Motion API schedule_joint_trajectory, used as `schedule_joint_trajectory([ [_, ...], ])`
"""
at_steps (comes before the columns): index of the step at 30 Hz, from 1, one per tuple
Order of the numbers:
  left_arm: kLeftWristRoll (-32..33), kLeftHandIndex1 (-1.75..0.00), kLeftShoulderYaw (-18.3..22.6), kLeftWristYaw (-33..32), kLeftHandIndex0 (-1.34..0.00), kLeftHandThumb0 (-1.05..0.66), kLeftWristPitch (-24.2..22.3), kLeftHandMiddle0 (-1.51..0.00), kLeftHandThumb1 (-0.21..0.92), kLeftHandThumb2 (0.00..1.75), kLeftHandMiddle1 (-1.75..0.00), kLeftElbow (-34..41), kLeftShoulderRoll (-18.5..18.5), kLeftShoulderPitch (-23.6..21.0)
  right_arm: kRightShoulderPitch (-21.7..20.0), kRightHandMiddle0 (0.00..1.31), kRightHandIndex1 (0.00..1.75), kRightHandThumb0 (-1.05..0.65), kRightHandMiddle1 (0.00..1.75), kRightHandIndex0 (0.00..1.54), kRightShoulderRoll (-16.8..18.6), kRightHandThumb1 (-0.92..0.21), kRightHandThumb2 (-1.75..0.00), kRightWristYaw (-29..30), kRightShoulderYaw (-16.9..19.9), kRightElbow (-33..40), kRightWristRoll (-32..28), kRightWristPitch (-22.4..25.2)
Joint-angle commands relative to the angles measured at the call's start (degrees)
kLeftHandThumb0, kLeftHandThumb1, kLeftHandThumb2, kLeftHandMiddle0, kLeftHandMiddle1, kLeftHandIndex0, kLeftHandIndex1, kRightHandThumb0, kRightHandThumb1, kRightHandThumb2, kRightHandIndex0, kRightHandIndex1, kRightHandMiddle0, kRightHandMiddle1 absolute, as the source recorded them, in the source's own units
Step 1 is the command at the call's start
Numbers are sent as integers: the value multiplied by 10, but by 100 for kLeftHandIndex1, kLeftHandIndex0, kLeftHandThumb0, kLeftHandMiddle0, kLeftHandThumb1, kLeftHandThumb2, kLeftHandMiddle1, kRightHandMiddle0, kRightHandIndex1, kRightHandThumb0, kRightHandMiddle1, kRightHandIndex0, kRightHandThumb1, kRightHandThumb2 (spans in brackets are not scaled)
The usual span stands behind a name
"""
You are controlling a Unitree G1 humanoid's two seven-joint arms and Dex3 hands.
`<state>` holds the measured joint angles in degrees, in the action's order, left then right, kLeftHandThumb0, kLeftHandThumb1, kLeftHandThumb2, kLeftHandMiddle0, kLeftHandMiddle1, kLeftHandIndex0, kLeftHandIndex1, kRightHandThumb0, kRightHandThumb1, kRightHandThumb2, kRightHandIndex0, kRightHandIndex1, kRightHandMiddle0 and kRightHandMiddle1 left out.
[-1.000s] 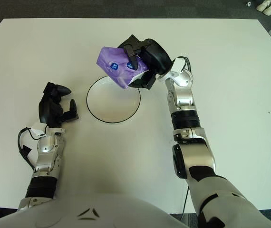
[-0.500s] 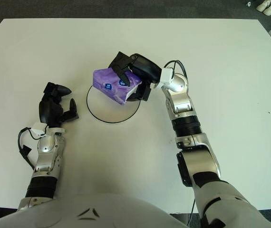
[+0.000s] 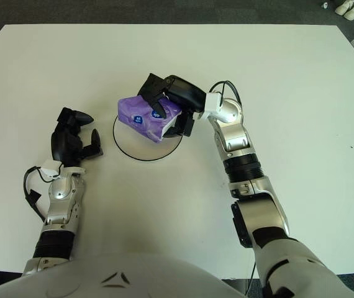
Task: Put the tissue paper into the plate.
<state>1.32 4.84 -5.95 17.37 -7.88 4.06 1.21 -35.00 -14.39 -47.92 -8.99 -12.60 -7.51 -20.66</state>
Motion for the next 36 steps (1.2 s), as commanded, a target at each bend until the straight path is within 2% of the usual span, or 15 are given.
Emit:
schedule_joint_trajectory([
  [1,-2,-175,0,-3,-46,-1,-16,-69,21,146,-175,-48,6,47,1,103,175,58,175,81,-6,-7,-161,-2,-9,-6,11,-15],
  [12,-7,-175,0,-17,-44,-1,-28,-66,25,141,-173,-37,15,53,-2,101,175,57,175,80,-7,-9,-160,-2,-31,-43,35,-43],
  [20,-6,-175,-3,-12,-44,-1,-13,-64,26,140,-173,-40,13,57,-9,100,175,56,175,79,3,-10,-159,1,-39,-86,39,-80],
  [23,-5,-175,-4,-11,-44,-1,-16,-64,26,140,-174,-38,13,58,-20,99,175,56,175,79,8,-10,-158,10,-41,-112,52,-109],
  [24,-5,-175,-4,-11,-45,-1,-17,-64,25,141,-174,-37,13,58,-24,87,175,36,170,80,9,-8,-159,14,-43,-121,59,-120],
  [26,-6,-175,-3,-13,-46,-1,-22,-65,23,143,-174,-36,13,59,-31,76,175,18,164,79,7,-8,-156,26,-46,-135,79,-142],
  [28,-7,-175,-3,-15,-46,-1,-25,-67,22,145,-175,-33,14,61,-34,70,175,9,156,69,4,-17,-142,34,-49,-143,92,-156],
  [29,-7,-175,-4,-16,-47,-1,-26,-67,21,145,-175,-32,14,61,-37,67,175,5,150,59,4,-27,-129,38,-50,-149,97,-161],
  [30,-7,-175,-3,-16,-48,-1,-26,-68,20,146,-175,-31,14,62,-39,59,175,-11,157,38,4,-37,-117,41,-51,-153,101,-166],
  [31,-8,-175,-3,-16,-48,-1,-26,-69,20,147,-175,-31,14,62,-42,55,175,-22,161,24,3,-44,-109,42,-52,-160,106,-174],
  [32,-8,-175,-3,-16,-49,-1,-25,-69,19,148,-175,-31,14,62,-44,44,158,-32,153,19,2,-44,-105,44,-54,-165,109,-181],
  [33,-9,-175,-3,-16,-50,-1,-25,-71,17,150,-175,-31,13,62,-50,28,131,-47,139,12,2,-43,-98,42,-55,-176,110,-195],
  [34,-9,-175,-3,-16,-50,-1,-25,-71,16,151,-175,-31,13,62,-55,22,106,-56,121,10,3,-46,-93,42,-57,-185,110,-205],
  [35,-9,-175,-3,-16,-51,-1,-23,-72,15,152,-175,-33,13,62,-58,14,68,-69,92,6,0,-53,-83,30,-58,-186,100,-216],
  [36,-9,-175,-3,-15,-51,-1,-21,-72,15,152,-175,-34,13,62,-60,11,55,-75,76,5,-2,-56,-79,22,-59,-187,93,-224],
])
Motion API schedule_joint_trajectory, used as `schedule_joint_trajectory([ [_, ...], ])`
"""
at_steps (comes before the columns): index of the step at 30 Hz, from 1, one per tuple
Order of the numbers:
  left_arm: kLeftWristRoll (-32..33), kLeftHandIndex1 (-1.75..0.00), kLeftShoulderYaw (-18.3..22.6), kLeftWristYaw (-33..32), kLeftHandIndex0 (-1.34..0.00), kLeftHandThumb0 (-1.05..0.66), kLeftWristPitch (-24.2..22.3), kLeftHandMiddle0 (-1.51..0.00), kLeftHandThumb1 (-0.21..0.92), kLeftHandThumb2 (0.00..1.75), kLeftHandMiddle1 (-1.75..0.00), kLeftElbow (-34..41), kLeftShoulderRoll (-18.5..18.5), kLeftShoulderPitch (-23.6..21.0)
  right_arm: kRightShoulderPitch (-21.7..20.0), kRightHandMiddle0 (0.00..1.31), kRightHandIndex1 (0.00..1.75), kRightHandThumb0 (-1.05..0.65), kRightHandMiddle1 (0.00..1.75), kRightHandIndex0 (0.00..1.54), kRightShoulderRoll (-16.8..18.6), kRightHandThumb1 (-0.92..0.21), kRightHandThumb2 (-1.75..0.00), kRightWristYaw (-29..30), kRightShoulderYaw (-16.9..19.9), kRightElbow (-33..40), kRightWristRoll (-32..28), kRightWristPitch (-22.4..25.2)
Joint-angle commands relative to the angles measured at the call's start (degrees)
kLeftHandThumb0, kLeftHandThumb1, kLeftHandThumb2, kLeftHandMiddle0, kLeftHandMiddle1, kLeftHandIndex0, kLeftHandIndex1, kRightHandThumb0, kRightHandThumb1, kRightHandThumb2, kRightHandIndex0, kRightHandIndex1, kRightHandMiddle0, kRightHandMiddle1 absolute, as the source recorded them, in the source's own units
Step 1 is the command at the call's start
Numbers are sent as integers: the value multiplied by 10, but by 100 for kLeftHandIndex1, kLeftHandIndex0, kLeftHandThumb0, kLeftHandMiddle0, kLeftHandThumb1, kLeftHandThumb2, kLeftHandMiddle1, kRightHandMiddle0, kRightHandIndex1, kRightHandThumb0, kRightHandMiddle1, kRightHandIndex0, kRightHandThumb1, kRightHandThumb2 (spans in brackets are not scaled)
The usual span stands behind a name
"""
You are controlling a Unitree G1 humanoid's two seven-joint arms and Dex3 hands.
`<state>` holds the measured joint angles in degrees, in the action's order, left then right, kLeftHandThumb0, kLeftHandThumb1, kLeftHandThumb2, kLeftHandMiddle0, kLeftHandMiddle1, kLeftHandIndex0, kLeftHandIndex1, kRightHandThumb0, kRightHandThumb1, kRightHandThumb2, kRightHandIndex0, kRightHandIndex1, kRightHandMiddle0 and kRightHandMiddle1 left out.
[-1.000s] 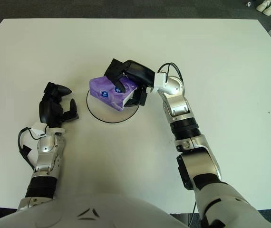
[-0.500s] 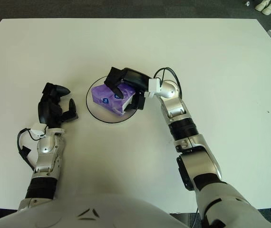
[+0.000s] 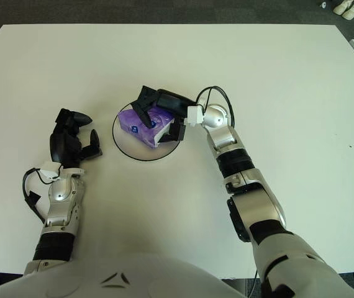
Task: Put the tissue paper into the plate.
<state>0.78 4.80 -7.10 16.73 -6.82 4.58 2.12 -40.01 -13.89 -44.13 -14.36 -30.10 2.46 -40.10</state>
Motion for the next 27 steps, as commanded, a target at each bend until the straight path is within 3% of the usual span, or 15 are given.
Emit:
schedule_joint_trajectory([
  [1,-3,-175,-2,-3,-51,-1,-12,-72,15,152,-175,-46,8,53,-14,7,35,-83,52,3,-9,-61,-71,-27,-7,-14,-14,-34],
  [3,-2,-175,-2,0,-51,-1,-7,-72,16,151,-175,-48,7,53,-21,3,14,-93,21,1,-12,-66,-62,-44,-11,-21,-23,-38],
  [6,-1,-175,-2,3,-51,-1,3,-72,16,152,-175,-55,5,51,-32,1,5,-99,7,0,-20,-71,-50,-74,-18,-25,-31,-34],
  [14,2,-175,-3,9,-52,-1,15,-75,13,155,-175,-63,4,49,-43,0,0,-104,0,0,-33,-74,-33,-107,-19,-15,-31,-11],
  [27,4,-175,-1,8,-52,-1,7,-73,14,153,-175,-68,3,41,-40,0,0,-105,0,0,-41,-74,-28,-114,-12,16,-42,8],
])
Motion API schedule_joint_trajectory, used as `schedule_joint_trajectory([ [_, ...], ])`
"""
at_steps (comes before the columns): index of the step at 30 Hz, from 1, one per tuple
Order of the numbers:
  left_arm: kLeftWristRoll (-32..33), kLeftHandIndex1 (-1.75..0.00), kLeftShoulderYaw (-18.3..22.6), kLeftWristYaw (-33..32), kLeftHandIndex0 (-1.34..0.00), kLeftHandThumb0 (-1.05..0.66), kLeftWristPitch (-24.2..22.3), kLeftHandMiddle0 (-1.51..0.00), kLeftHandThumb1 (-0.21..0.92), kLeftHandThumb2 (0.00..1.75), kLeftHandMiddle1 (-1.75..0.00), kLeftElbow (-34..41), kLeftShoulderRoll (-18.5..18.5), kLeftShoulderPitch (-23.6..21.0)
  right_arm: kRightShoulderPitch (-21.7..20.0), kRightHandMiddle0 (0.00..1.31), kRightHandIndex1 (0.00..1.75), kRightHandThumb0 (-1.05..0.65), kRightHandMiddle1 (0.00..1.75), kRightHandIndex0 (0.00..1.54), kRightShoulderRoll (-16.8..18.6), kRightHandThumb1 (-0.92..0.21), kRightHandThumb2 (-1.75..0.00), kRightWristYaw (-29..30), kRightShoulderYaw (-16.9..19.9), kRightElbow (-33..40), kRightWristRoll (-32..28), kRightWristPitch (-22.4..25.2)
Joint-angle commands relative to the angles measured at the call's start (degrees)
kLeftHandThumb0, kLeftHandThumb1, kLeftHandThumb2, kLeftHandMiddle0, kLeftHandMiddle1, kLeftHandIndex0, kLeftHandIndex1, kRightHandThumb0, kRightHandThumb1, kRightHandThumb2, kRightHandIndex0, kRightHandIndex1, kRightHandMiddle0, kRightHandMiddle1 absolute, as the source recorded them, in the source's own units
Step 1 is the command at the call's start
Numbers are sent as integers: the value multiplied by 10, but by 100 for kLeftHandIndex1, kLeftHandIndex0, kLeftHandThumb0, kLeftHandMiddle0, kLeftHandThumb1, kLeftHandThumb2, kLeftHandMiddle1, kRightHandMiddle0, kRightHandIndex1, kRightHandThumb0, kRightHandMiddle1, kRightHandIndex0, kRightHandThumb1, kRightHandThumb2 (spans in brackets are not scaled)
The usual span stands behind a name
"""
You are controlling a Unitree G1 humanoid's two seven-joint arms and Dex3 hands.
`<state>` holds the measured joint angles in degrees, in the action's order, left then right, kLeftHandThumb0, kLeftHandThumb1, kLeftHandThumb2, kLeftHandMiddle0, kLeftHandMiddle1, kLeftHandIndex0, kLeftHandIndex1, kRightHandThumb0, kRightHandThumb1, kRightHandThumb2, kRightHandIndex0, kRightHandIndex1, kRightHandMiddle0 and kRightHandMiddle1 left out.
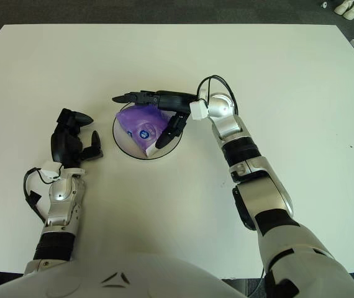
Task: Put the tissue paper into the plate.
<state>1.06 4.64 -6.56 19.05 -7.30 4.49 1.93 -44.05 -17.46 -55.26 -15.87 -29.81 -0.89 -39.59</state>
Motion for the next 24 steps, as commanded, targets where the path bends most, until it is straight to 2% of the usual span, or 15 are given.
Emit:
schedule_joint_trajectory([
  [1,1,-175,1,2,-52,-1,-17,-73,14,153,-175,-63,4,43,1,0,0,-105,0,0,-6,-74,-28,-2,3,16,-9,3],
  [12,7,-175,4,5,-50,-1,-19,-73,15,152,-175,-67,3,37,4,0,0,-105,0,0,-9,-75,-26,5,14,32,-19,-9],
  [16,9,-175,4,5,-50,-1,-21,-73,15,153,-175,-68,2,36,1,0,0,-105,0,0,-15,-75,-25,-5,18,43,-32,2],
  [20,9,-175,5,6,-50,-1,-23,-73,16,152,-175,-68,2,34,-6,0,0,-104,0,0,-4,-75,-25,-16,29,39,-73,20],
  [22,8,-175,4,5,-50,-1,-24,-72,16,151,-175,-67,2,34,-5,0,0,-104,0,0,3,-76,-25,-5,45,42,-95,37],
  [24,6,-175,4,3,-50,-1,-27,-72,17,151,-175,-64,3,33,-3,0,0,-105,0,0,8,-83,-24,10,59,46,-105,49],
])
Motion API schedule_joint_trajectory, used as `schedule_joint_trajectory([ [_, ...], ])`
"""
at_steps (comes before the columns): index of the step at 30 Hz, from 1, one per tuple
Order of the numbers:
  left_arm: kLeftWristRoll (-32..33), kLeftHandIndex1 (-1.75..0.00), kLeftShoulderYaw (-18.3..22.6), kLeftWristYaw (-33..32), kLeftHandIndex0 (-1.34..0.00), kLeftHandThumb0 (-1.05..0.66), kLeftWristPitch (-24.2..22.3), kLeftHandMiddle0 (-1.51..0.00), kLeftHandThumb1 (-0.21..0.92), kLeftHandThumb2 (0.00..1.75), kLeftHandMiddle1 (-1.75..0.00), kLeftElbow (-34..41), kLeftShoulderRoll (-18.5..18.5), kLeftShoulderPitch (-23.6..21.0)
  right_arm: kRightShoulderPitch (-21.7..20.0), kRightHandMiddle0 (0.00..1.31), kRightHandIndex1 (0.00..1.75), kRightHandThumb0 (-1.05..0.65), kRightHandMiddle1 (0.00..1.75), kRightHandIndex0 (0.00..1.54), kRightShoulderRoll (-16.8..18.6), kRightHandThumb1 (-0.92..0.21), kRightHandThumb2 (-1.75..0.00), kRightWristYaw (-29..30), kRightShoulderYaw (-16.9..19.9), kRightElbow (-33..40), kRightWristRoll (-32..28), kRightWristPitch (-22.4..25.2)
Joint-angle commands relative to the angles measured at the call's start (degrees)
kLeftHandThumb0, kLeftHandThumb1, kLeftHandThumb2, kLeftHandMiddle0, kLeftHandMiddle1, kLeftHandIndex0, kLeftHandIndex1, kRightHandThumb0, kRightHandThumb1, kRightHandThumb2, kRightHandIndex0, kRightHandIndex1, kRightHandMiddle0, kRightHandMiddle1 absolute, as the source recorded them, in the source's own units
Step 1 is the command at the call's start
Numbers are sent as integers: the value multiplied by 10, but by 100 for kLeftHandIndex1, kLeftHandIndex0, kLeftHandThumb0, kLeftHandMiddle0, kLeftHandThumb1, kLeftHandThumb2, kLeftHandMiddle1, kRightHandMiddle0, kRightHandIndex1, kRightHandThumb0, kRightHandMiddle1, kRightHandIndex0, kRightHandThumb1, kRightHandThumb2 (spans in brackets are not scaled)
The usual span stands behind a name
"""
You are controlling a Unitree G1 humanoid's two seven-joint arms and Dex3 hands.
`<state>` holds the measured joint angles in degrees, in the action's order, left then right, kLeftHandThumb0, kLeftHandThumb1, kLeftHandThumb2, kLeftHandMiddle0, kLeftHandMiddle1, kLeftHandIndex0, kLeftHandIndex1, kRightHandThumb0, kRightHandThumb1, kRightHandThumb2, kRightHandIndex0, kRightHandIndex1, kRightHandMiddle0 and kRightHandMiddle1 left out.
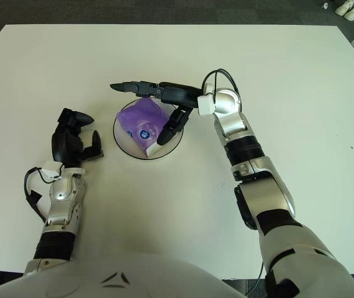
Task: Put the tissue paper into the plate.
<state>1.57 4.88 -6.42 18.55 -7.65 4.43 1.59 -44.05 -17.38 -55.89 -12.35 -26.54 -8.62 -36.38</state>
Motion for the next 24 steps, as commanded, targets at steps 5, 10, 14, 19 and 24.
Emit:
schedule_joint_trajectory([
  [5,-2,-175,0,3,-49,-1,-23,-72,17,151,-175,-61,1,37,31,0,0,-104,0,0,-19,-90,-35,109,79,34,10,30],
  [10,-2,-175,-1,4,-50,-1,-25,-73,16,152,-175,-59,0,36,127,2,7,-91,67,5,6,-92,-60,218,108,129,30,107],
  [14,-3,-175,-1,4,-49,-1,-23,-72,16,151,-175,-61,0,35,191,26,56,-79,128,2,36,-89,-67,293,114,195,35,158],
  [19,-1,-175,-1,6,-49,-1,-20,-73,16,151,-175,-65,-1,32,250,35,76,-68,140,5,69,-86,-77,378,113,271,69,205],
  [24,2,-175,0,8,-48,-1,-21,-71,18,149,-175,-68,0,28,300,30,84,-63,138,11,101,-91,-84,456,116,335,107,277],
])
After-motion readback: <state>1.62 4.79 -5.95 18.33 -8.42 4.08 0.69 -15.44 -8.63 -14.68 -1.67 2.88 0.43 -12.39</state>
